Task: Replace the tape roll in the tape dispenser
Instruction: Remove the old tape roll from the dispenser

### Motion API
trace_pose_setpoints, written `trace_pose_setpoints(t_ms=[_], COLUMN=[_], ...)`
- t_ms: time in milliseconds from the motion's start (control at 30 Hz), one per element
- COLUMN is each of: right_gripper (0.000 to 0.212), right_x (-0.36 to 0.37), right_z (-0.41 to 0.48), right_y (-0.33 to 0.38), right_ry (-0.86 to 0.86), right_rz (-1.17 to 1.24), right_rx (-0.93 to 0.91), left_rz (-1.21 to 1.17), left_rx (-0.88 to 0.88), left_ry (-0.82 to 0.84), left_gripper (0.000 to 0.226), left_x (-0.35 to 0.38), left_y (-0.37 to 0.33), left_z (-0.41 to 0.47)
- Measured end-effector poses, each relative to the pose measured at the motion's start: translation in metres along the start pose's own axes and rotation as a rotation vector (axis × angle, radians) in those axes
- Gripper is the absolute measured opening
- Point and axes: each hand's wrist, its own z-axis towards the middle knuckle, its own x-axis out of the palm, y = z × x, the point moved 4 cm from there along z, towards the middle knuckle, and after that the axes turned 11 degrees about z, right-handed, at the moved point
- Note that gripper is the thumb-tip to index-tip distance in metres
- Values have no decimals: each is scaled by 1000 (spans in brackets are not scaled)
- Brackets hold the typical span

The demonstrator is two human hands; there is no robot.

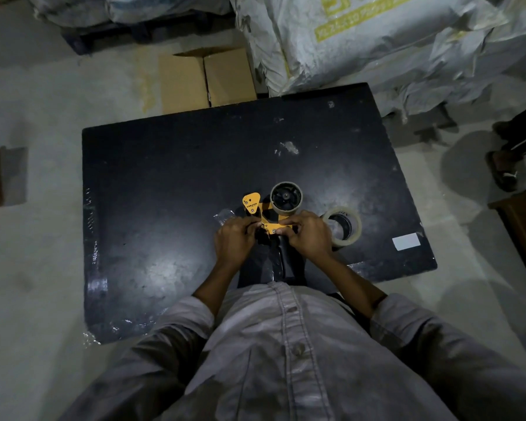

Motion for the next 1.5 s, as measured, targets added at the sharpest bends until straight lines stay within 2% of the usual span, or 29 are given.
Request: trace_pose_setpoints(t_ms=[133,200,333,467,533,600,700,833,967,1067,1233,1500], right_gripper=[29,30,50,76,77,65,59,55,57,57,51,49], right_x=[0,-6,-21,-15,-9,-5,1,9,12,14,14,8], right_z=[0,5,24,51,60,66,71,69,65,63,64,66], right_y=[-6,-14,-27,-38,-42,-41,-46,-49,-48,-50,-49,-44], right_ry=[43,-24,-204,-191,-154,-98,-56,-57,-77,-71,-111,-153], right_rz=[94,195,332,453,587,755,855,853,853,847,843,832], right_rx=[3,13,141,330,447,553,588,592,567,553,573,664], left_rz=[-107,-179,-146,-75,-21,44,34,-6,-27,-45,29,-35], left_rx=[51,42,35,48,50,38,8,6,-8,-14,-55,-177], left_ry=[65,84,162,421,575,689,775,815,836,839,784,669], left_gripper=[13,18,47,71,69,56,45,49,37,40,44,38], left_x=[-12,-21,-21,15,31,37,36,42,42,44,48,57], left_y=[-6,-11,-29,-40,-46,-52,-59,-50,-46,-43,-44,-41], left_z=[17,36,93,133,139,140,137,135,133,131,128,124])
